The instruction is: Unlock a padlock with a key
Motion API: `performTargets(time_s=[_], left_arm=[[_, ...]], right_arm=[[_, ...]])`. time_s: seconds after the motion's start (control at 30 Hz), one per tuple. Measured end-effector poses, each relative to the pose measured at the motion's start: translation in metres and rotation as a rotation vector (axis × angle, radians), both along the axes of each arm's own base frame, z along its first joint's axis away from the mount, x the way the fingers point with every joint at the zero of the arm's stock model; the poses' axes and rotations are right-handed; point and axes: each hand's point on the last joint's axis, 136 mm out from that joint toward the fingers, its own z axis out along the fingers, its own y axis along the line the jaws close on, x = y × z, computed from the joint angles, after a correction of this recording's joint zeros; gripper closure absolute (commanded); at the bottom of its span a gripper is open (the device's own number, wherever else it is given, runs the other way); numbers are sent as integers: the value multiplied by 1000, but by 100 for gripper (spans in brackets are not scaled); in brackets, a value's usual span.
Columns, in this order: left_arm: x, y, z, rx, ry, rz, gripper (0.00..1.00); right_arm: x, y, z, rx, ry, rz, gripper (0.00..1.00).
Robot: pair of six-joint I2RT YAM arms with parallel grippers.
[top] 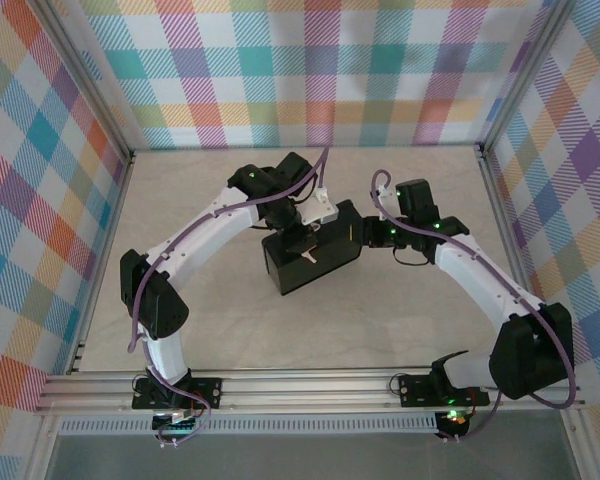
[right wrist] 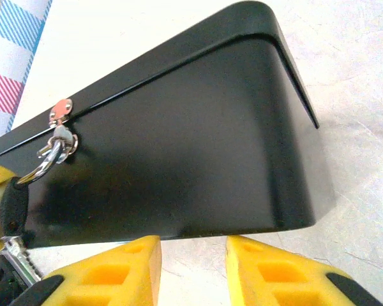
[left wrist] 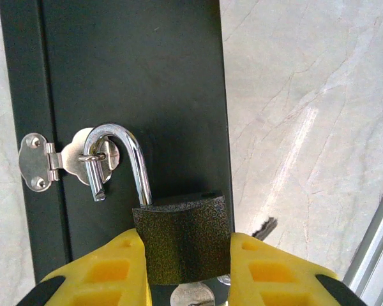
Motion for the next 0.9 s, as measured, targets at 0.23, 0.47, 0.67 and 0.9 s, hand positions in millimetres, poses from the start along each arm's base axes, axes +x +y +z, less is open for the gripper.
performTargets(time_s=[0.23,0.47,0.67,0.9], left_arm=[[1,-2,-1,-7,2,-2,81],[13,-17,-4,-23,11,-10,80],[27,-31,-1,-57,-15,-7,80],[38,-38,3,-102,-26,45,79]], right_arm=[[-2,5,-1,24,16,24,69],[-3,12,6,70,14,47,69],[-3,16,10,96,9,60,69],[-7,15,18,107,-9,59,69]])
